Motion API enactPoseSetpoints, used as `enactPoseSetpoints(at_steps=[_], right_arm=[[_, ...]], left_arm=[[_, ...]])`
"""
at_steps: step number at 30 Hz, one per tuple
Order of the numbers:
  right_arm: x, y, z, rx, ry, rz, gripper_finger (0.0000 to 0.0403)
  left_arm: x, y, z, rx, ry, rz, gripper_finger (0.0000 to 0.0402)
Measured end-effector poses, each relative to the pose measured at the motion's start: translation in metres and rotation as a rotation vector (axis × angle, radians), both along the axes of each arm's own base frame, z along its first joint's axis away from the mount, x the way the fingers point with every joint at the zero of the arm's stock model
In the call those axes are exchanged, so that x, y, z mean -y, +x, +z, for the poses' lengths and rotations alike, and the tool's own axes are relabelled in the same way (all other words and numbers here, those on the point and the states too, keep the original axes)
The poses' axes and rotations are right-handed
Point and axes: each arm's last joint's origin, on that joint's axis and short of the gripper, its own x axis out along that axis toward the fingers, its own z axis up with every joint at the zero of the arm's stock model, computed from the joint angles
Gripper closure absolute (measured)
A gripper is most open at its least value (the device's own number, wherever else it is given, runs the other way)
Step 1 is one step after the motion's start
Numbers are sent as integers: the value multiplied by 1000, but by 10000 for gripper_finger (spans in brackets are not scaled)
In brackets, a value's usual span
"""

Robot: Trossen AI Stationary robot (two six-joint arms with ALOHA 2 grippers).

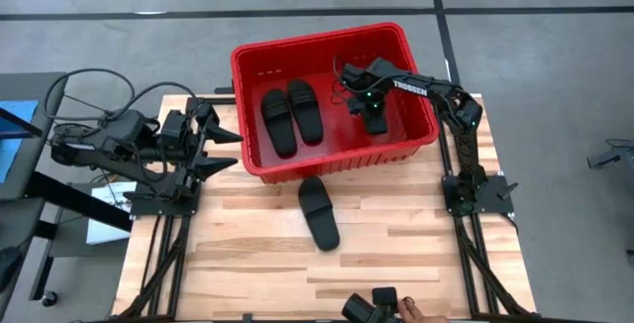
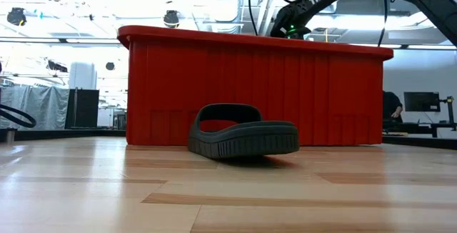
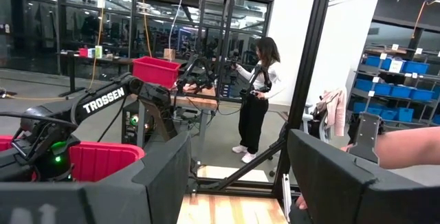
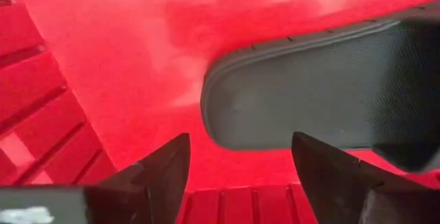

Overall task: Pick and place slides into bin
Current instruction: Put the black slides into the red bin

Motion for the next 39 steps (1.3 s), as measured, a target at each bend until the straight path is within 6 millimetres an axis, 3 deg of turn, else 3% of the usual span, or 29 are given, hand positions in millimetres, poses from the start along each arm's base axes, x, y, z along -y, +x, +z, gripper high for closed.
enactPoseSetpoints(at_steps=[8,20,29,39], right_arm=[[-1,-2,5,-14,-37,-3,154],[-13,-18,55,48,-184,17,154],[-34,-37,116,141,-459,53,154],[-64,-49,218,534,-783,-9,154]], left_arm=[[0,0,0,0,0,0,168],[0,0,0,-1,0,0,168],[0,0,0,-1,1,0,168],[0,0,0,-1,1,0,168]])
